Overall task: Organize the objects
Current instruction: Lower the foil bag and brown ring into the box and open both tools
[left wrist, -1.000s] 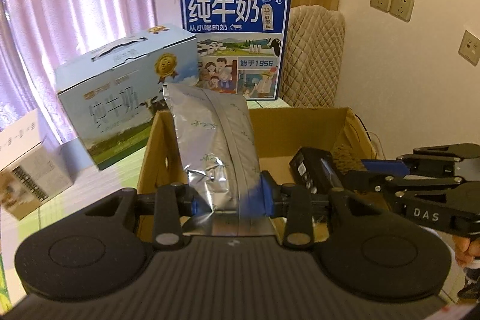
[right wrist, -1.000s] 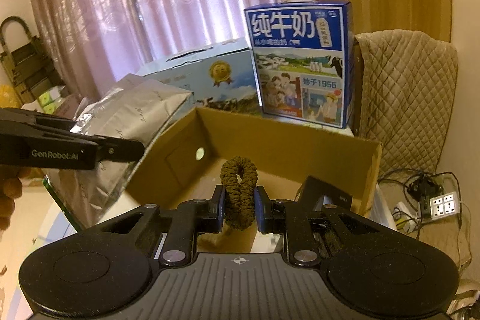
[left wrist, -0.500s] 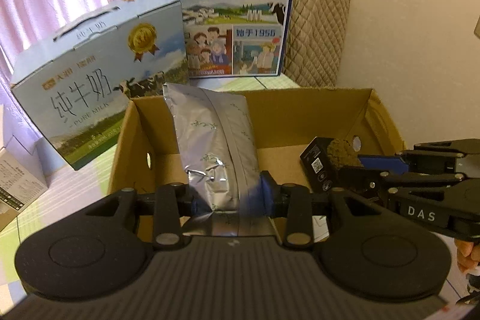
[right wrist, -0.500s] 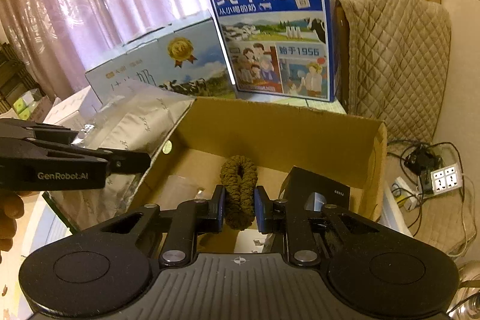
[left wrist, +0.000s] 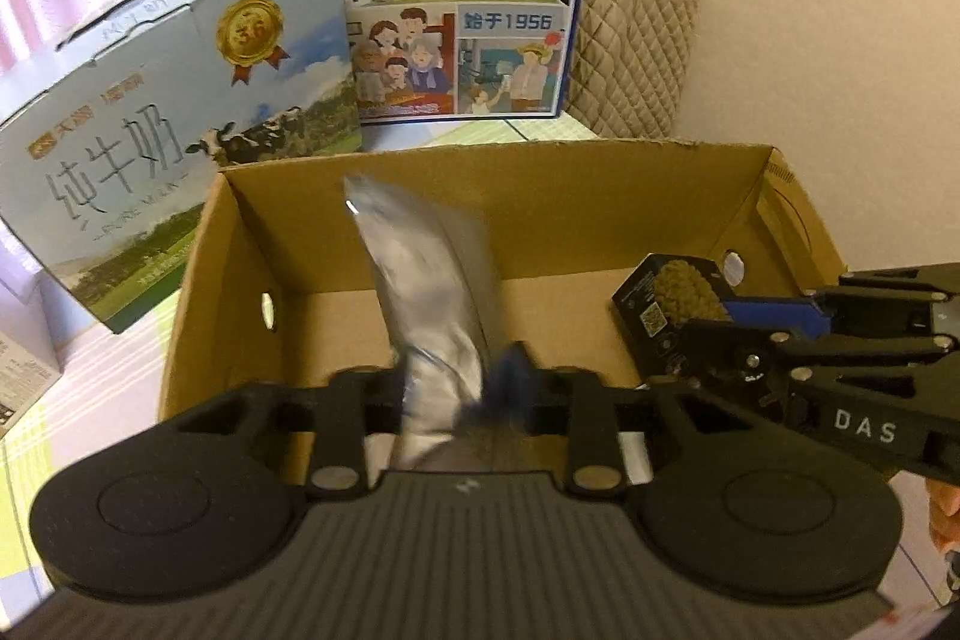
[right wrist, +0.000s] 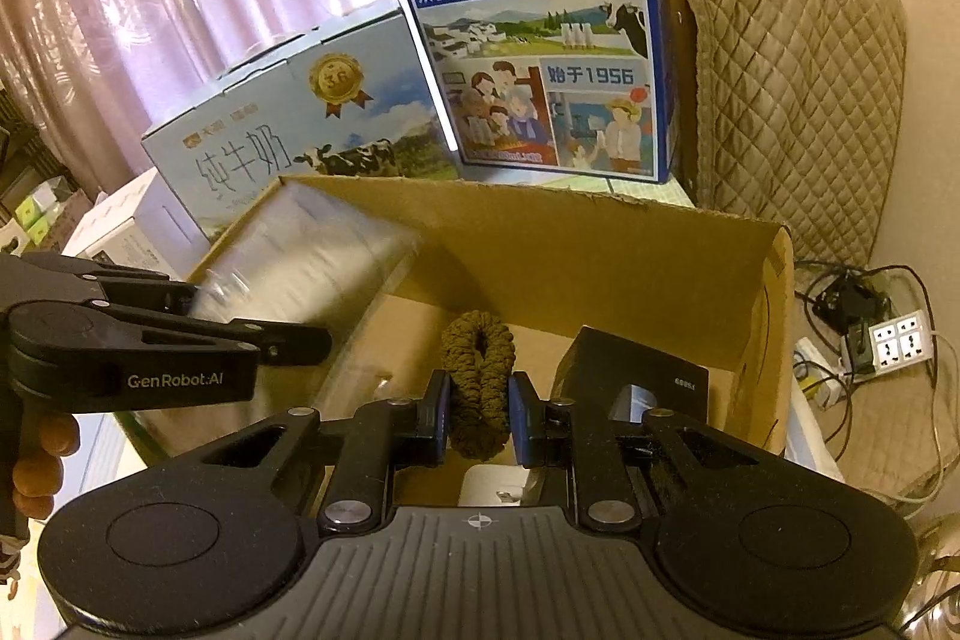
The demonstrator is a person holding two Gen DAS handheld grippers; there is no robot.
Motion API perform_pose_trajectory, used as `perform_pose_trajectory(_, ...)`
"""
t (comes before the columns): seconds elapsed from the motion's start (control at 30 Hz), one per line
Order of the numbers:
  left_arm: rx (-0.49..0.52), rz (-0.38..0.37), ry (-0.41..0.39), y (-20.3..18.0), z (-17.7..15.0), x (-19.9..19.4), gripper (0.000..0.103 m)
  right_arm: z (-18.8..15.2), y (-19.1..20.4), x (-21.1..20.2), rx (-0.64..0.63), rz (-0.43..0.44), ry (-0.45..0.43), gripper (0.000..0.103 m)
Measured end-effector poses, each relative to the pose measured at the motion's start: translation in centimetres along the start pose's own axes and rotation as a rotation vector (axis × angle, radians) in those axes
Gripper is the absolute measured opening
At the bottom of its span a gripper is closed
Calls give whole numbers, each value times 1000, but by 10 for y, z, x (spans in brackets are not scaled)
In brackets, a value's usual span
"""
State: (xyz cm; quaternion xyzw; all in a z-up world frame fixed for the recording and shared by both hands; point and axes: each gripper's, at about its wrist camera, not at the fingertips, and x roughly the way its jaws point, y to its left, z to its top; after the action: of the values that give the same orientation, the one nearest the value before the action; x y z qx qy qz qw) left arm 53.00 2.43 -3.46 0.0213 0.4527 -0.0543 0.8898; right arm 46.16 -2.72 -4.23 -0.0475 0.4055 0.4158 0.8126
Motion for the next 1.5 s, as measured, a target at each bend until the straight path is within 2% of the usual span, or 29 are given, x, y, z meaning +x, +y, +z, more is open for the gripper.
perform_pose_trajectory(0.03,-5,-4,0,1,1,1,15,0,-1,1,2,-2,3,17)
perform_pose_trajectory(0.17,-5,4,22,3,2,8,16,0,-4,4,8,-7,11,17)
perform_pose_trajectory(0.4,-7,23,43,10,-2,14,26,0,-4,9,9,-3,23,17)
perform_pose_trajectory(0.8,-17,48,42,18,-1,15,34,5,-1,17,17,7,28,17)
perform_pose_trajectory(0.87,-20,52,39,19,0,14,36,6,0,17,14,9,24,17)
perform_pose_trajectory(0.93,-25,52,38,21,1,15,47,9,0,18,14,18,6,17)
perform_pose_trajectory(0.97,-29,53,36,21,1,15,52,11,1,17,14,24,-7,23)
perform_pose_trajectory(1.0,-31,58,33,21,2,14,62,13,2,17,17,23,-19,30)
perform_pose_trajectory(1.03,-31,64,28,22,2,13,67,16,2,17,23,14,-33,43)
perform_pose_trajectory(1.07,-29,69,24,21,2,12,67,18,2,17,28,4,-46,55)
perform_pose_trajectory(1.13,-32,70,23,22,1,11,71,21,2,16,33,-4,-82,65)
perform_pose_trajectory(1.23,-37,73,19,23,0,9,76,23,1,14,36,-15,-96,69)
perform_pose_trajectory(1.5,-50,70,16,25,-2,5,79,19,-6,11,57,-26,-85,73)
